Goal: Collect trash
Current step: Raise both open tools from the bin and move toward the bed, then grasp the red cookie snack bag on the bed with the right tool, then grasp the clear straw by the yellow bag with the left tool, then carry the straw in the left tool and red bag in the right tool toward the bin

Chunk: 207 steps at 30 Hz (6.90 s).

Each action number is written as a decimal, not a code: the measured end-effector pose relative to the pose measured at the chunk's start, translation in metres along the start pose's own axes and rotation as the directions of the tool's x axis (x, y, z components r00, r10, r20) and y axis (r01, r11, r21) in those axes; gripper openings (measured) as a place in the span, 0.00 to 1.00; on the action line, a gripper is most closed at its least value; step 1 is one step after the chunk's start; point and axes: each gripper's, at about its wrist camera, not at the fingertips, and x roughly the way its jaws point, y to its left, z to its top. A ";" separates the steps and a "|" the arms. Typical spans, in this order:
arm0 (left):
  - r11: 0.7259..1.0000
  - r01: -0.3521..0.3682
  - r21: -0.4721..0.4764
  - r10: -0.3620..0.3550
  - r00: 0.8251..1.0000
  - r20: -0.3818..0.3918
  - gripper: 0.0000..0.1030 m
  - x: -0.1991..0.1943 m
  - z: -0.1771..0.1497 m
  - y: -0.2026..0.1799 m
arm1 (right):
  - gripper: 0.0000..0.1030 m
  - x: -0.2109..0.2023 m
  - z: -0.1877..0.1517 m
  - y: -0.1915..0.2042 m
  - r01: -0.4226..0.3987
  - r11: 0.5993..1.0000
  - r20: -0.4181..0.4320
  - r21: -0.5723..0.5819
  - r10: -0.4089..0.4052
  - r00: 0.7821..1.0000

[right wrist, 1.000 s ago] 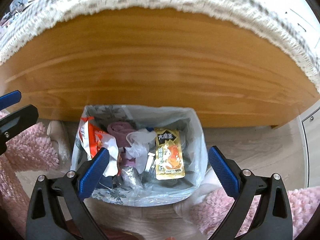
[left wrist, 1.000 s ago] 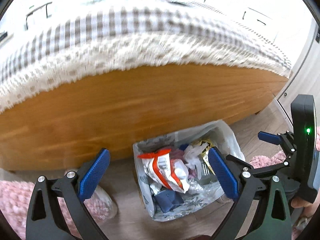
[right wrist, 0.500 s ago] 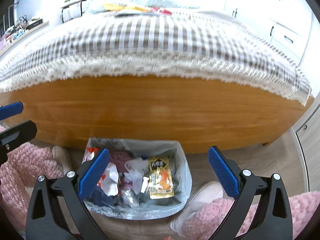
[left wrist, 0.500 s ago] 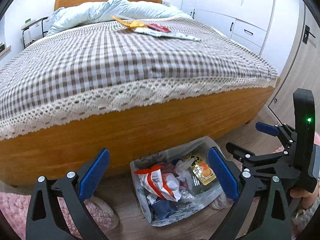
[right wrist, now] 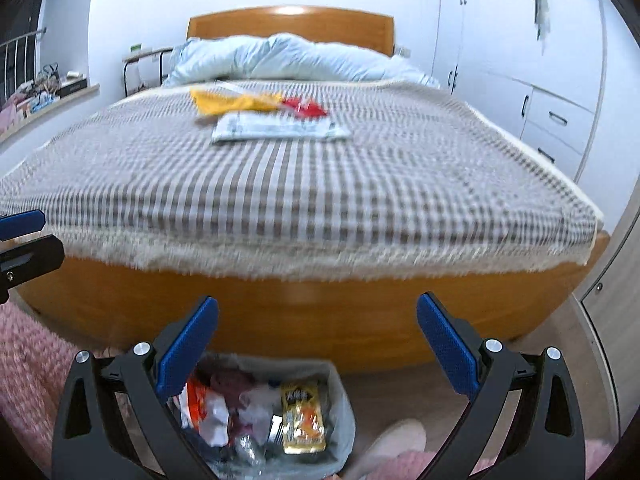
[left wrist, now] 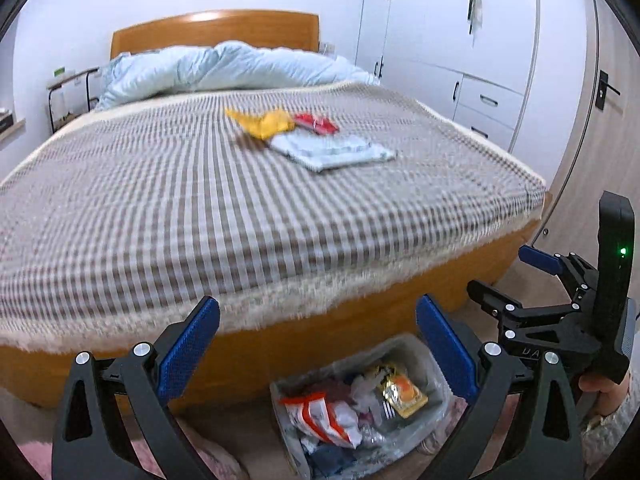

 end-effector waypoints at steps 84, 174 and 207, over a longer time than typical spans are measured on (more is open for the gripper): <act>0.980 -0.058 -0.193 0.071 0.996 0.062 0.93 0.207 0.252 0.110 | 0.92 0.226 0.269 -0.011 0.029 0.999 0.075 0.021 -0.030 0.997; 0.978 -0.191 -0.084 0.172 0.965 -0.197 0.03 0.249 0.295 0.003 | 0.42 0.155 0.260 -0.094 0.026 0.983 0.105 0.182 -0.046 0.993; 0.989 -0.043 -0.140 0.048 0.998 0.035 0.03 0.032 0.237 0.026 | 0.42 -0.007 0.188 -0.043 -0.003 0.998 0.269 0.061 -0.013 0.963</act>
